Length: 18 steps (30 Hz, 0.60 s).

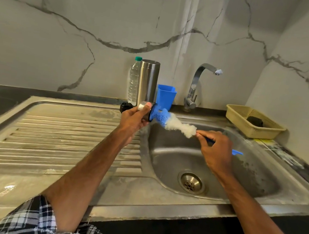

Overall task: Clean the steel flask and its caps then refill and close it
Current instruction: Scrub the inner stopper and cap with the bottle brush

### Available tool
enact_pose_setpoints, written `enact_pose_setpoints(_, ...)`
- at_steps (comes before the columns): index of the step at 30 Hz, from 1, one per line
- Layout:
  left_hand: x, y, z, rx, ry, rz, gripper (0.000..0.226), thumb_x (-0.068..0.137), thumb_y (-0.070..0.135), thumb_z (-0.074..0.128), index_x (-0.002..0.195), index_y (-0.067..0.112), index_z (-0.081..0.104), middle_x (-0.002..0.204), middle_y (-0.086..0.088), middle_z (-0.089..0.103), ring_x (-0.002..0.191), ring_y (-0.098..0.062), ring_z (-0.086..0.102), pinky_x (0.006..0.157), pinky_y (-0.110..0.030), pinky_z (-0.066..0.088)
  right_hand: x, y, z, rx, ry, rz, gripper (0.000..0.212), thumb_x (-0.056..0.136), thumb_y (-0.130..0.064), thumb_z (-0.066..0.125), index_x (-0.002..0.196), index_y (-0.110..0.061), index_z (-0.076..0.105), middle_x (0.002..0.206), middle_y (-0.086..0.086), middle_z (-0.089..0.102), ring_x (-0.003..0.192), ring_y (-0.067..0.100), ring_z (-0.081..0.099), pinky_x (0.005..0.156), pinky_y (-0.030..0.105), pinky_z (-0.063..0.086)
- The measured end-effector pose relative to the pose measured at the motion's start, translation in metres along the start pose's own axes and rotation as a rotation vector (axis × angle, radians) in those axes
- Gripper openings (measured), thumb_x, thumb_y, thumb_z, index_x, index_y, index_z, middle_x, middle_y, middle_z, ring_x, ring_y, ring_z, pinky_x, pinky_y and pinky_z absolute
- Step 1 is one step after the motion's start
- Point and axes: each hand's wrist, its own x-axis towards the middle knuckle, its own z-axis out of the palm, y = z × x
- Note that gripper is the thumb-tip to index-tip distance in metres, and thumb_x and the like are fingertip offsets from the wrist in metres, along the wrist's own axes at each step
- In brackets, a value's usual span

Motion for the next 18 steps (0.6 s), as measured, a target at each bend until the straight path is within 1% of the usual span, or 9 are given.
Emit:
enact_pose_setpoints(2,0.001,0.002,-0.002,-0.006,-0.002,-0.001,0.023,0.095,0.031,0.069,0.104,0.010,0.072,0.111,-0.017,0.074,0.097,-0.022,0.070,0.081,-0.030,0.061,0.001,-0.003,-0.001,0.012,-0.028,0.001,0.020,0.088,-0.017,0.076,0.109,-0.017,0.078,0.099,-0.003,0.076,0.089,0.010,0.063,0.080,0.023,0.050)
enact_pose_setpoints(4,0.004,0.005,-0.006,-0.020,0.020,0.007,0.022,0.094,0.033,0.070,0.099,0.012,0.073,0.108,-0.016,0.074,0.097,-0.023,0.070,0.085,-0.033,0.061,0.002,-0.005,-0.001,0.040,-0.072,0.006,0.021,0.086,-0.020,0.078,0.107,-0.019,0.077,0.099,-0.005,0.075,0.091,0.008,0.064,0.083,0.023,0.050)
enact_pose_setpoints(7,0.006,0.004,-0.006,-0.046,0.048,-0.010,0.027,0.092,0.036,0.071,0.100,0.011,0.073,0.103,-0.015,0.074,0.099,-0.025,0.069,0.092,-0.038,0.059,0.003,-0.003,-0.007,0.066,-0.081,0.047,0.025,0.081,-0.019,0.083,0.105,-0.019,0.074,0.096,-0.012,0.070,0.089,0.004,0.065,0.085,0.023,0.052)
enact_pose_setpoints(9,0.005,0.001,-0.005,-0.049,0.042,-0.029,0.028,0.093,0.036,0.070,0.102,0.010,0.072,0.105,-0.015,0.074,0.099,-0.026,0.069,0.094,-0.039,0.058,0.005,0.001,-0.015,0.037,-0.030,0.055,0.020,0.081,-0.019,0.083,0.098,-0.021,0.073,0.089,-0.016,0.067,0.084,-0.001,0.063,0.082,0.015,0.050)
enact_pose_setpoints(11,0.003,-0.001,-0.002,-0.054,0.034,-0.047,0.031,0.092,0.036,0.071,0.106,0.008,0.071,0.109,-0.017,0.073,0.098,-0.025,0.070,0.092,-0.037,0.059,0.006,0.005,-0.024,0.029,0.011,0.030,0.018,0.080,-0.017,0.084,0.095,-0.020,0.076,0.085,-0.016,0.067,0.081,-0.006,0.063,0.076,0.008,0.048)
enact_pose_setpoints(12,0.002,-0.002,0.000,-0.058,0.031,-0.054,0.034,0.092,0.036,0.071,0.109,0.007,0.071,0.111,-0.018,0.073,0.099,-0.026,0.070,0.089,-0.036,0.060,0.005,0.007,-0.026,0.035,0.014,0.011,0.017,0.080,-0.016,0.084,0.096,-0.019,0.077,0.085,-0.015,0.068,0.082,-0.005,0.064,0.076,0.009,0.049)
enact_pose_setpoints(15,-0.002,-0.001,0.006,-0.058,0.004,-0.048,0.036,0.090,0.035,0.073,0.113,0.007,0.071,0.111,-0.017,0.074,0.102,-0.026,0.071,0.085,-0.032,0.061,0.003,0.009,-0.032,0.042,-0.048,-0.017,0.014,0.086,-0.019,0.079,0.100,-0.019,0.078,0.087,-0.009,0.073,0.081,0.003,0.067,0.076,0.020,0.054)
enact_pose_setpoints(17,-0.005,0.002,0.007,-0.043,-0.003,-0.009,0.024,0.093,0.032,0.071,0.106,0.012,0.072,0.102,-0.012,0.076,0.093,-0.019,0.074,0.076,-0.027,0.060,0.003,0.004,-0.032,0.019,-0.139,0.002,0.009,0.093,-0.026,0.070,0.095,-0.025,0.079,0.077,-0.012,0.071,0.072,0.002,0.065,0.068,0.022,0.051)
enact_pose_setpoints(18,-0.007,0.003,0.007,-0.039,-0.004,0.008,0.019,0.094,0.030,0.069,0.103,0.013,0.072,0.097,-0.009,0.077,0.087,-0.015,0.074,0.071,-0.024,0.060,0.002,0.003,-0.030,-0.014,-0.192,0.022,0.016,0.097,-0.032,0.064,0.089,-0.028,0.077,0.070,-0.014,0.068,0.066,0.001,0.062,0.064,0.024,0.048)
